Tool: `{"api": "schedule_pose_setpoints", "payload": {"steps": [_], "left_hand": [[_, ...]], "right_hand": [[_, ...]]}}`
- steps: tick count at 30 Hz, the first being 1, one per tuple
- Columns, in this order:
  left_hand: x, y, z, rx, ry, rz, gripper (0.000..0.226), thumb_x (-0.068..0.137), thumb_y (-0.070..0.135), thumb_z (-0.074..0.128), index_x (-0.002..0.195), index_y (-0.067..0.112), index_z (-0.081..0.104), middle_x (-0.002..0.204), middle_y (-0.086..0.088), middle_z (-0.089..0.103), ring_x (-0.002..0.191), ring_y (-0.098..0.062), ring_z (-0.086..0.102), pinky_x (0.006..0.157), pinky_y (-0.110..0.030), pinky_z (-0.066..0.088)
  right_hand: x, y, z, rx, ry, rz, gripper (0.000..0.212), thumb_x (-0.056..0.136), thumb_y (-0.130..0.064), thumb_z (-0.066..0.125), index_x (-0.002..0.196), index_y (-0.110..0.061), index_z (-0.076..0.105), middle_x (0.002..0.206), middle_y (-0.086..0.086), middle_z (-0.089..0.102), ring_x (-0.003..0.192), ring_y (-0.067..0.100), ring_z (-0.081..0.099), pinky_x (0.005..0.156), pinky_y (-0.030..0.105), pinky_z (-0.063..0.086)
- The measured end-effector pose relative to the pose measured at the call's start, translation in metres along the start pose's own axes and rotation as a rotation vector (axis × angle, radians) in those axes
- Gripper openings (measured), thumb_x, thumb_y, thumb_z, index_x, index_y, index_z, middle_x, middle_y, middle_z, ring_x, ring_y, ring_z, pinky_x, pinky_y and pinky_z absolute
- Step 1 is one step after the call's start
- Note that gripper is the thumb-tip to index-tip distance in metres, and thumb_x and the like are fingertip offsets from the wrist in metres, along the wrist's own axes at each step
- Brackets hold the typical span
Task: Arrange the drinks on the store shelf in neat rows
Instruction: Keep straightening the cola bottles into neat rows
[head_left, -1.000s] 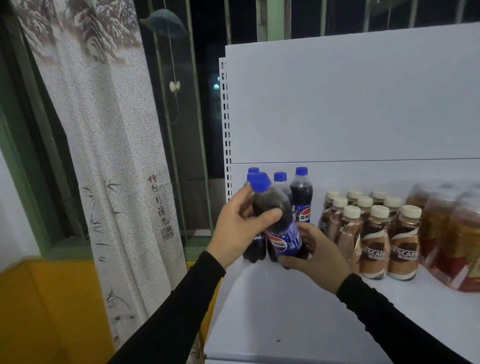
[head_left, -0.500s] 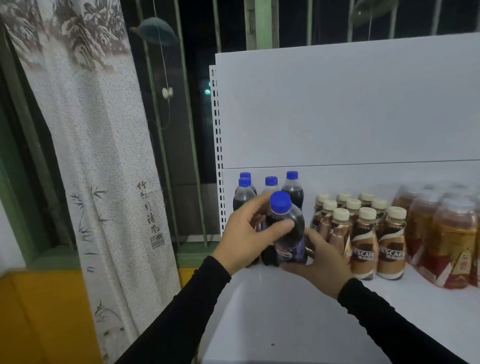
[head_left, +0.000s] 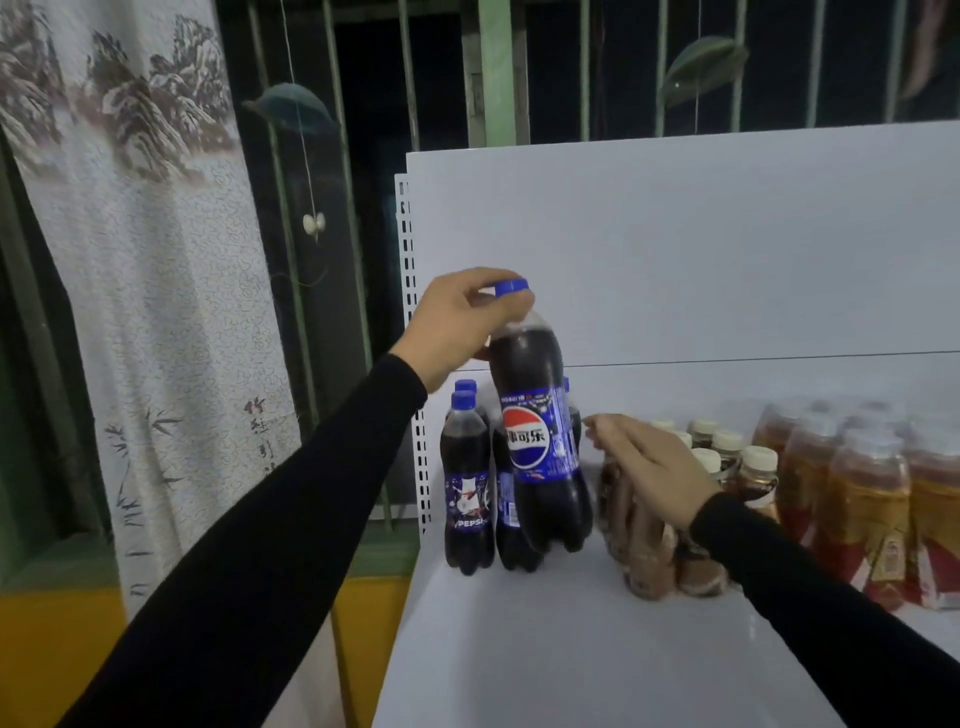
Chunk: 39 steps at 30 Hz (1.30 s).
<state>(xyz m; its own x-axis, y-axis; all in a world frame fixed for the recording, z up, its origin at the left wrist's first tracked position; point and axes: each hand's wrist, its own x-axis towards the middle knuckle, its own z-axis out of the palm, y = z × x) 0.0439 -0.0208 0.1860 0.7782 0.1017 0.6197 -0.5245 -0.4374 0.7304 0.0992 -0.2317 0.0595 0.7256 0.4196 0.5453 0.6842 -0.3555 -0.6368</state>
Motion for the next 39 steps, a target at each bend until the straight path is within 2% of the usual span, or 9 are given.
{"api": "schedule_pose_setpoints", "payload": {"steps": [2,5,10,15,18,24,27,32,39], "left_hand": [[0.016,0.009,-0.002,0.007,0.007,0.001,0.021,0.093,0.021,0.07,0.113,0.015,0.069,0.095,-0.006,0.073,0.073,-0.006,0.068,0.056,-0.021,0.054],[0.043,0.019,-0.004,0.028,0.033,0.011,0.022,0.091,0.024,0.072,0.111,0.015,0.069,0.099,-0.006,0.073,0.077,-0.008,0.068,0.06,-0.023,0.058],[0.092,0.03,-0.008,0.03,0.102,0.034,0.024,0.09,0.024,0.074,0.111,0.013,0.066,0.11,-0.01,0.07,0.094,-0.023,0.069,0.064,-0.028,0.06],[0.136,0.028,-0.012,0.053,0.19,0.064,0.022,0.09,0.024,0.073,0.108,0.016,0.065,0.108,-0.008,0.069,0.101,-0.028,0.069,0.074,-0.034,0.061],[0.155,0.019,-0.015,0.103,0.215,0.076,0.027,0.089,0.025,0.074,0.113,0.014,0.066,0.108,-0.009,0.069,0.1,-0.028,0.069,0.08,-0.04,0.062],[0.175,-0.013,-0.016,0.137,0.235,0.049,0.027,0.086,0.024,0.075,0.111,0.017,0.065,0.108,-0.008,0.067,0.093,-0.025,0.067,0.075,-0.037,0.061],[0.174,-0.033,-0.009,0.143,0.192,0.013,0.029,0.087,0.023,0.076,0.112,0.016,0.064,0.106,-0.009,0.067,0.089,-0.022,0.066,0.073,-0.031,0.058],[0.161,-0.068,0.005,0.148,0.118,-0.058,0.022,0.085,0.019,0.077,0.104,0.017,0.066,0.098,-0.012,0.07,0.083,-0.025,0.067,0.081,-0.039,0.058],[0.134,-0.105,0.013,0.402,-0.057,-0.134,0.031,0.078,0.026,0.082,0.103,0.012,0.069,0.101,-0.009,0.071,0.097,-0.03,0.069,0.092,-0.047,0.057]], "right_hand": [[0.019,0.011,-0.009,-0.254,-0.036,0.022,0.049,0.1,-0.048,0.037,0.133,-0.018,0.057,0.132,0.003,0.061,0.116,0.014,0.053,0.094,0.017,0.032],[0.042,0.027,-0.015,-0.509,-0.156,0.097,0.071,0.094,-0.063,0.038,0.151,-0.021,0.034,0.155,0.002,0.037,0.14,0.017,0.035,0.11,0.026,0.026],[0.077,0.052,-0.01,-0.654,-0.278,0.185,0.09,0.09,-0.075,0.032,0.157,-0.018,0.014,0.165,0.004,0.012,0.151,0.019,0.011,0.12,0.033,0.012],[0.096,0.07,-0.003,-0.691,-0.378,0.251,0.098,0.087,-0.08,0.027,0.158,-0.015,0.008,0.165,0.007,0.006,0.152,0.021,0.006,0.121,0.036,0.011],[0.094,0.074,0.002,-0.708,-0.425,0.291,0.098,0.088,-0.078,0.027,0.157,-0.011,0.011,0.165,0.009,0.01,0.151,0.023,0.011,0.12,0.036,0.013],[0.096,0.079,0.003,-0.752,-0.447,0.265,0.091,0.085,-0.081,0.025,0.14,-0.01,0.043,0.151,0.011,0.038,0.137,0.024,0.037,0.108,0.035,0.031],[0.096,0.082,0.003,-0.747,-0.459,0.268,0.095,0.084,-0.083,0.025,0.143,-0.011,0.04,0.154,0.01,0.033,0.14,0.023,0.034,0.111,0.036,0.028],[0.097,0.085,0.004,-0.738,-0.455,0.26,0.098,0.081,-0.085,0.023,0.142,-0.01,0.04,0.148,0.011,0.04,0.135,0.024,0.039,0.107,0.035,0.031],[0.097,0.086,0.004,-0.733,-0.437,0.244,0.096,0.082,-0.084,0.024,0.139,-0.009,0.043,0.147,0.011,0.041,0.134,0.024,0.04,0.106,0.034,0.031]]}}
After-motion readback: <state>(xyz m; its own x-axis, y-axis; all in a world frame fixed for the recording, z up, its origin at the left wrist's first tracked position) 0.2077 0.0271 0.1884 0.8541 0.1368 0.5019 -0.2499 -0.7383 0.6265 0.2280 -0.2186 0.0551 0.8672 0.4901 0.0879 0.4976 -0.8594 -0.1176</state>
